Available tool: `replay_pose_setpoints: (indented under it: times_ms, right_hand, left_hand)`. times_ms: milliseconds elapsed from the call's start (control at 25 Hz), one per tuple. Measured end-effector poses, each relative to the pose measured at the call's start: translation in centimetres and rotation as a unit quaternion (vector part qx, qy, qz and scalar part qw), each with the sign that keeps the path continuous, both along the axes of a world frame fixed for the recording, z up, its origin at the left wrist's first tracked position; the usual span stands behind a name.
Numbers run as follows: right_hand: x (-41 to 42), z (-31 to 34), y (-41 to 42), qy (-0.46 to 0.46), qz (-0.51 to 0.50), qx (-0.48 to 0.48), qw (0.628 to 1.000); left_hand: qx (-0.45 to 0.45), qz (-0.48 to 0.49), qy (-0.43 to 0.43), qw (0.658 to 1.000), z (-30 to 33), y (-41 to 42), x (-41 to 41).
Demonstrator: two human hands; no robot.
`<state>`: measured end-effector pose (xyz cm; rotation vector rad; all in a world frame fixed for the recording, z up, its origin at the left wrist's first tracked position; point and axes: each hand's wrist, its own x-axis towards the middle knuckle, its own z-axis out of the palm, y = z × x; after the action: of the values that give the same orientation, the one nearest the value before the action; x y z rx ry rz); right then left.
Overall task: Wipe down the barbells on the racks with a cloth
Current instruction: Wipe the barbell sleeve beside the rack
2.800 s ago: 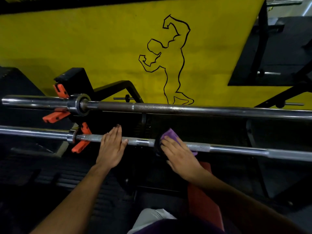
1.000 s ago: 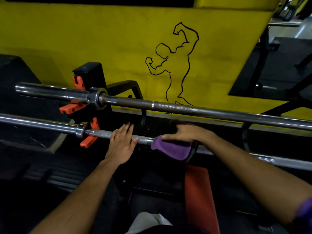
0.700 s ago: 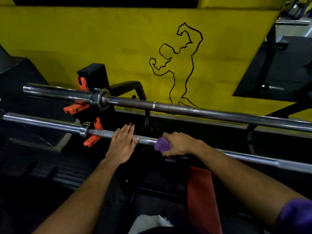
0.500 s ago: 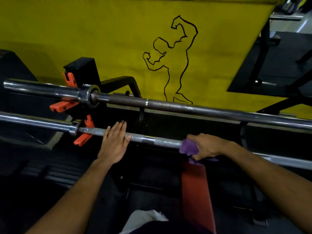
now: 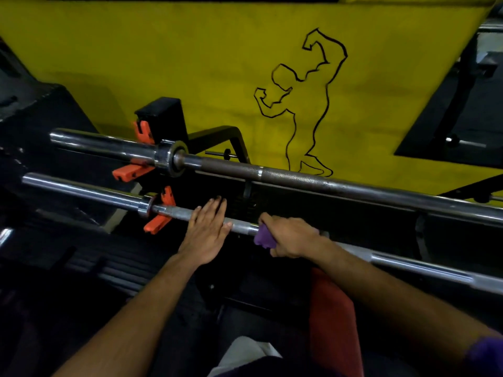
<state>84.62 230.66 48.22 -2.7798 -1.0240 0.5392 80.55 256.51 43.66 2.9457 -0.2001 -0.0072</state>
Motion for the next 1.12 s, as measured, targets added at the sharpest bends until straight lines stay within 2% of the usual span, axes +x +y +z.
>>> replay_pose_setpoints:
  times_ms: [80,120,200,240,360,440,600,840,920,1000,1120]
  right_hand:
    - [0.1,0.6,-0.1,-0.006,0.001,0.018,1.0]
    - [0.1,0.8,-1.4,0.001,-0.011,0.017,1.0]
    - [0.1,1.1,-3.9,0.017,-0.029,-0.007,0.999]
    - [0.0,1.1,-4.7,0.018,-0.028,-0.016,0.999]
    - [0.0,0.5,-4.1,-0.009,-0.026,-0.033,0.999]
    - [0.2,0.4,-3.1,-0.023,-0.027,-0.05,0.998]
    - [0.4,0.6,0.1,-0.058,-0.027,-0.062,0.996]
    - [1.8,-0.4,15.1,-0.113,0.019,-0.019,0.993]
    - [2.0,-0.4,17.7,-0.12,0.031,-0.008,0.992]
    - [2.0,-0.4,16.8,-0.117,0.041,-0.004,0.992]
    - [1.6,-0.7,10.4,-0.088,0.025,-0.013,0.996]
  left_hand:
    - [0.005,-0.014,-0.001,1.0,1.2,1.3,-0.2]
    - [0.01,-0.004,-0.036,0.999,1.9,2.6,-0.5]
    - [0.018,0.071,-0.134,0.988,3.2,6.1,-1.2]
    - [0.016,0.12,-0.152,0.981,3.6,8.0,-1.2]
    - [-0.03,0.227,-0.106,0.968,3.3,11.3,0.2]
    - [-0.025,0.224,-0.083,0.971,1.9,11.2,1.5]
    - [-0.009,0.202,-0.117,0.972,0.0,11.6,2.0]
    - [-0.019,0.203,-0.117,0.972,0.1,11.5,1.9]
    - [-0.025,0.203,-0.122,0.971,0.2,11.6,1.8]
    - [-0.032,0.206,-0.126,0.97,0.3,11.6,1.9]
    - [-0.06,0.205,-0.147,0.966,0.1,11.4,1.7]
